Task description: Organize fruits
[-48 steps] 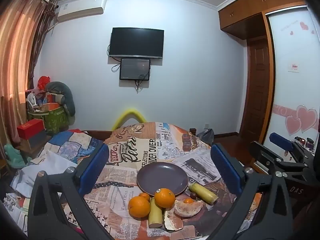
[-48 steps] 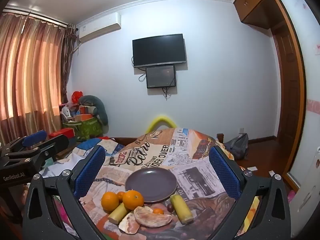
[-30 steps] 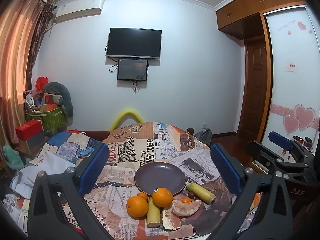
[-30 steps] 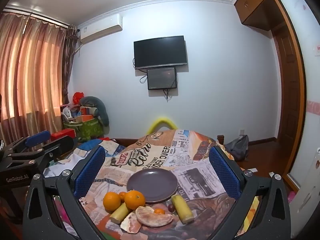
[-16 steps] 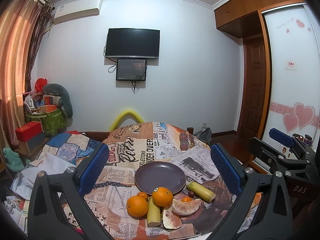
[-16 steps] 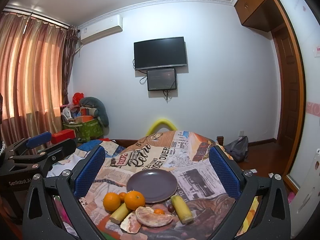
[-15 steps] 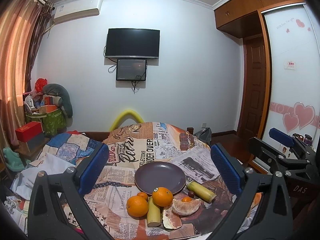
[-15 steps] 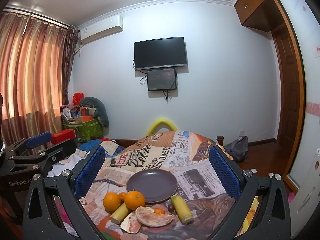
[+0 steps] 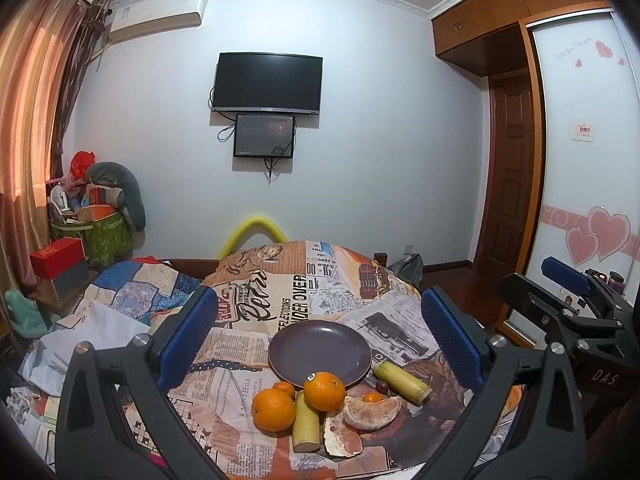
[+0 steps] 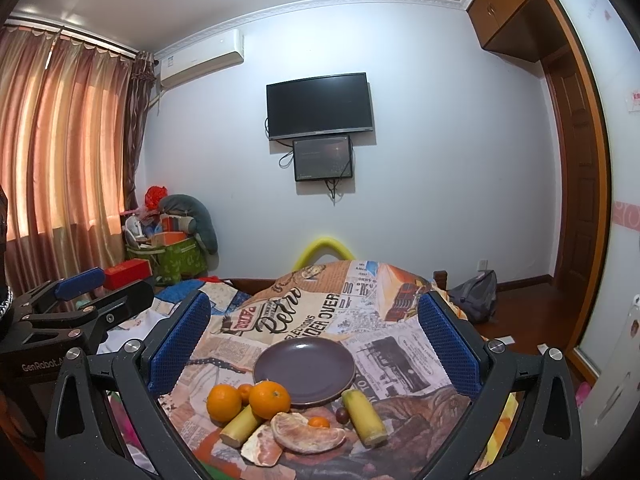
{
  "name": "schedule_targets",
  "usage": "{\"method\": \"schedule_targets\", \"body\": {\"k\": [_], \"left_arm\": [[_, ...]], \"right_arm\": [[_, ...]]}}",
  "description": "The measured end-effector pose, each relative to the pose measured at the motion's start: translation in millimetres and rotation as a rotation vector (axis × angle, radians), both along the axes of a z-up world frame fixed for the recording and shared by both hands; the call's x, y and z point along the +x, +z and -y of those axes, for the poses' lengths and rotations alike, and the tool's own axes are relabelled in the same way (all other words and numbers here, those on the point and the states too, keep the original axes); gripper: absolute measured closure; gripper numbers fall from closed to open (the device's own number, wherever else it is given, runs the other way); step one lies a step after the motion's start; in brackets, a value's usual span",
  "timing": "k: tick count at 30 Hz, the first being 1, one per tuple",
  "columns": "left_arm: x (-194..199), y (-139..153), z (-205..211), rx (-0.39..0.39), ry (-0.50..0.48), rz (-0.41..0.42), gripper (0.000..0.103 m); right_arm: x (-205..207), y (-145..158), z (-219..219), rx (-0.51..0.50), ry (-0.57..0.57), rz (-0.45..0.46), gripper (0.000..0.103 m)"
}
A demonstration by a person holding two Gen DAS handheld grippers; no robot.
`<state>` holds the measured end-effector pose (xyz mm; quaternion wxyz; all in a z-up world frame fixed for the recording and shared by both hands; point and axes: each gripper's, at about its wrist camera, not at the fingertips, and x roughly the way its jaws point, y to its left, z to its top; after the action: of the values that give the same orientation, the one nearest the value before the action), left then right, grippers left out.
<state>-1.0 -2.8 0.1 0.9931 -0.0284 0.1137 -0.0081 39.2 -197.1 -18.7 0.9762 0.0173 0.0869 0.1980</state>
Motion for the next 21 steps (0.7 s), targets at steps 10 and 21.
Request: {"method": "schedule_targets", "body": {"k": [10, 21], "left_arm": [[1.1, -0.5, 0.4, -0.002, -0.004, -0.002, 0.000], [-0.5, -0.3, 0.4, -0.003, -0.003, 0.002, 0.000]], "right_arm": [[-0.2, -1.3, 1.1, 0.002, 0.000, 0.003, 0.000], [0.1, -0.9, 2.2, 0.005, 0.001, 0.003, 0.000]]}}
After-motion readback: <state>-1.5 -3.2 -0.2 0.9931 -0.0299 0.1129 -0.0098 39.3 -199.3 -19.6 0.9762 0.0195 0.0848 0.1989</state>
